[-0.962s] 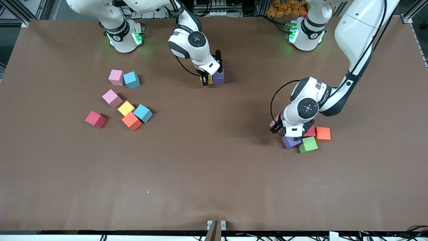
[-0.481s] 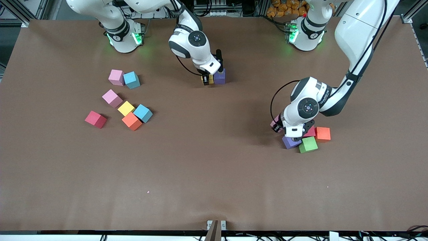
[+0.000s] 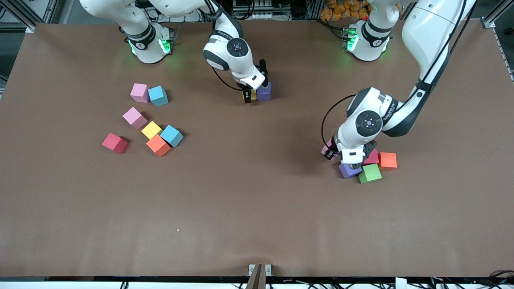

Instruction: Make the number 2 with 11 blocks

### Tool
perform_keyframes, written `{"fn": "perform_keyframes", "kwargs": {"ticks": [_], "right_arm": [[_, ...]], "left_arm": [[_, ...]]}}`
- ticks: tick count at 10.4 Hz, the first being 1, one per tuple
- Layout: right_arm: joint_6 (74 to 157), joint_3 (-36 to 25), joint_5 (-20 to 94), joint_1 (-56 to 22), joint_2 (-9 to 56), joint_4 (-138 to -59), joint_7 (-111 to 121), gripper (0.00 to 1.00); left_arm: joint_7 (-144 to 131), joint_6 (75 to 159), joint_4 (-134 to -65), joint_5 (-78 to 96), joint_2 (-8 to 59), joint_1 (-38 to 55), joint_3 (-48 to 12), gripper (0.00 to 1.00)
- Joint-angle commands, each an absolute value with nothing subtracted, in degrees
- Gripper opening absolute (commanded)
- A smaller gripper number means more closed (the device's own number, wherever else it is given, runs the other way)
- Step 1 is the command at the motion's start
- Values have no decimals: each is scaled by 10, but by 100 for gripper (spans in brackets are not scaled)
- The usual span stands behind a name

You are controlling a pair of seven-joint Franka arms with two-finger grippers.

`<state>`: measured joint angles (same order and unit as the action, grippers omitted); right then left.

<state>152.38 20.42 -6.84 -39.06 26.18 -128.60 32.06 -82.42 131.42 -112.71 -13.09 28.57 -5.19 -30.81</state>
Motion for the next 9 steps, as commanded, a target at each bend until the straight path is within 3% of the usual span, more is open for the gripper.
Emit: {"fn": "perform_keyframes", "kwargs": {"ticks": [1, 5, 6, 9], "right_arm": [[1523, 202, -77, -396, 260, -1285, 302, 86], [1522, 202, -77, -396, 258, -1285, 301, 86], [1522, 202, -77, -395, 256, -1285, 301, 99], [1521, 202, -76, -391, 248, -1285, 301, 100]], "left_arm": [[-860, 1301, -1119, -132, 277, -55, -327, 25], [-860, 1288, -1111, -132, 277, -57, -344, 25], [-860, 1267, -1099, -132, 277, -58, -345, 24], [-881, 1260, -1089, -128, 282, -54, -345, 23]]}}
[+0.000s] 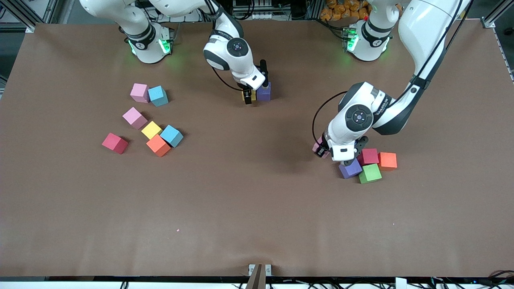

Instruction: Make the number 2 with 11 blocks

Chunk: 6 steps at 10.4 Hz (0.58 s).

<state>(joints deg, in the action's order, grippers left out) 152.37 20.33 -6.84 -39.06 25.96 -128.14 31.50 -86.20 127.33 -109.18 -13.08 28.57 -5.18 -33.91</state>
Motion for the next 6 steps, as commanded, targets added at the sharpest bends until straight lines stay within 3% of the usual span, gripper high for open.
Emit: {"fn": "perform_keyframes", "kwargs": {"ticks": [1, 6], "right_arm": [[1520, 202, -76, -392, 248, -1285, 300, 100], [1512, 203, -76, -392, 239, -1285, 296, 100]], "left_arm": [[-901, 1260, -1089, -127, 283, -53, -345, 23], [-964, 1260, -1089, -85, 284, -46, -347, 23]]}}
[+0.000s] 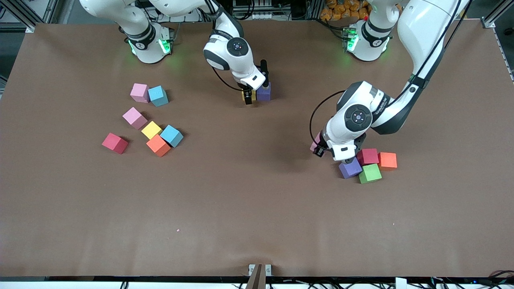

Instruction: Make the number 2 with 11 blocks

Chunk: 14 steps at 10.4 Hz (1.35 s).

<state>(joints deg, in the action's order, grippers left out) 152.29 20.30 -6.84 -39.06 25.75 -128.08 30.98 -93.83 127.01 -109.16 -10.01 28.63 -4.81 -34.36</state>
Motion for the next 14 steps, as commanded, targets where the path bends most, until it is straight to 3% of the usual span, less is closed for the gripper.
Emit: {"fn": "perform_keyframes", "kwargs": {"ticks": [1, 9, 14], "right_arm": [[1498, 203, -76, -392, 226, -1285, 296, 100], [1371, 206, -37, -366, 121, -1286, 318, 100], [1287, 203, -38, -245, 51, -1283, 347, 100]], "left_arm": [[-984, 1263, -1092, -85, 284, -37, -347, 23], [-1171, 1317, -1153, -81, 277, -16, -391, 21], [-1260, 1382, -1222, -81, 253, -16, -421, 19]]}}
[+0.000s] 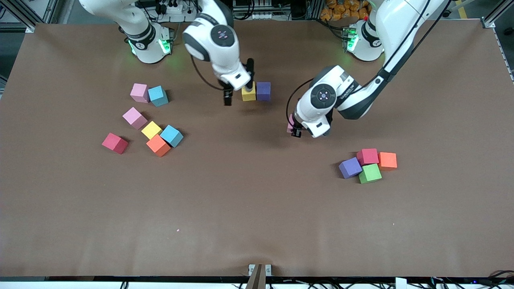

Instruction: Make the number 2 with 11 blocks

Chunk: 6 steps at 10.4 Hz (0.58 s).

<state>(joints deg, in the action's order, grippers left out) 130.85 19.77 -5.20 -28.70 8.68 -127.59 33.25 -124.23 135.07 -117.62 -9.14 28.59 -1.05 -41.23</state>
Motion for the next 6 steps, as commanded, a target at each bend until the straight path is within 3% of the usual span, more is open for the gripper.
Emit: {"fn": "perform_keyframes", "kwargs": {"ticks": [1, 3, 6], "right_arm": [[1283, 203, -38, -209, 37, -1282, 347, 100], [1282, 203, -38, -143, 14, -1283, 349, 100], [1280, 202, -43, -55, 9, -1283, 348, 100]], "left_arm": [[-1270, 1388, -1232, -82, 248, -16, -423, 19], [-1331, 1394, -1239, -83, 247, -16, -435, 13], [-1376, 1411, -1259, -86, 239, -15, -454, 13]]}}
